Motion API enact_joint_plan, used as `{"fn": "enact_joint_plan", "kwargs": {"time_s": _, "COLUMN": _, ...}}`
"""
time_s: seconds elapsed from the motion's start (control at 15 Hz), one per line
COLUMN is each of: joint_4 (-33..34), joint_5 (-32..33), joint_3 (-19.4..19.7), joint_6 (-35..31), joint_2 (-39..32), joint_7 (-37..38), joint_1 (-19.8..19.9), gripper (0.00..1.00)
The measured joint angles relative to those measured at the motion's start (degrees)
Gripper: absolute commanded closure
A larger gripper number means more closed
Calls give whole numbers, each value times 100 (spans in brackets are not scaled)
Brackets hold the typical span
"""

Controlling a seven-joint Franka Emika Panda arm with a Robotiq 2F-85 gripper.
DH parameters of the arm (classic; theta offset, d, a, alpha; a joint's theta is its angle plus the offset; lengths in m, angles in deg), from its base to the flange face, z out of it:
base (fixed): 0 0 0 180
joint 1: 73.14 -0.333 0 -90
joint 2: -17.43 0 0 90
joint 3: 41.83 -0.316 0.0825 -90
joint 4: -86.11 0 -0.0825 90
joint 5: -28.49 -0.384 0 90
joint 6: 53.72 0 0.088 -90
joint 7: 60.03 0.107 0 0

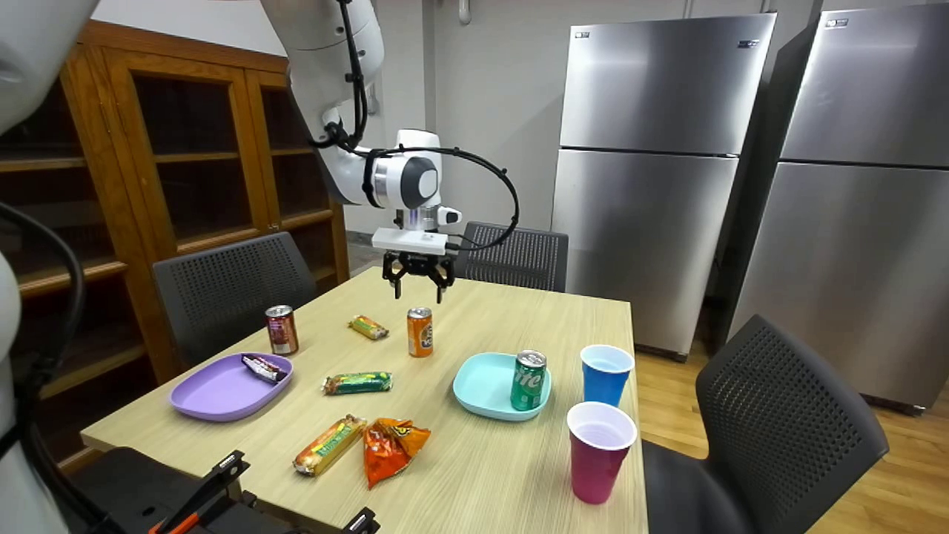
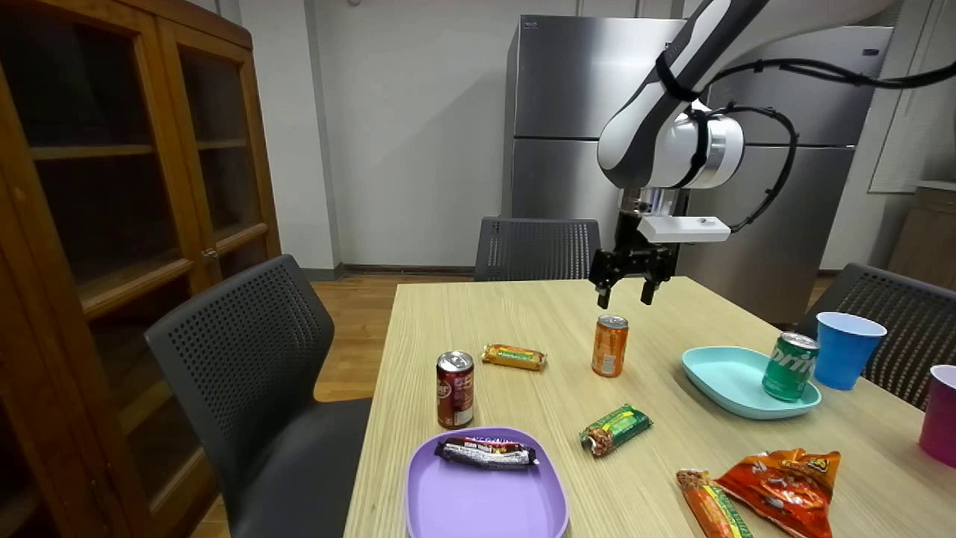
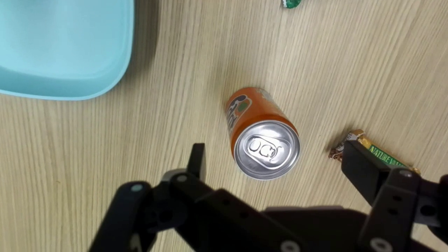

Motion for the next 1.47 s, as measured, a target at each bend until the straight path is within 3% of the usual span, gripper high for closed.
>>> {"fn": "enact_joint_plan", "kwargs": {"time_s": 1.13, "joint_4": 871, "joint_5": 108, "joint_3": -31, "joint_6": 46, "joint_2": -1029, "joint_7": -96, "joint_1": -66, "gripper": 0}}
{"fn": "enact_joint_plan", "kwargs": {"time_s": 1.2, "joint_4": 912, "joint_5": 108, "joint_3": -31, "joint_6": 49, "joint_2": -1066, "joint_7": -99, "joint_1": -66, "gripper": 3}}
{"fn": "enact_joint_plan", "kwargs": {"time_s": 1.27, "joint_4": 952, "joint_5": 108, "joint_3": -30, "joint_6": 54, "joint_2": -1099, "joint_7": -101, "joint_1": -65, "gripper": 28}}
{"fn": "enact_joint_plan", "kwargs": {"time_s": 1.4, "joint_4": 1027, "joint_5": 108, "joint_3": -29, "joint_6": 56, "joint_2": -1155, "joint_7": -123, "joint_1": -62, "gripper": 29}}
{"fn": "enact_joint_plan", "kwargs": {"time_s": 1.47, "joint_4": 1056, "joint_5": 109, "joint_3": -28, "joint_6": 56, "joint_2": -1179, "joint_7": -141, "joint_1": -62, "gripper": 37}}
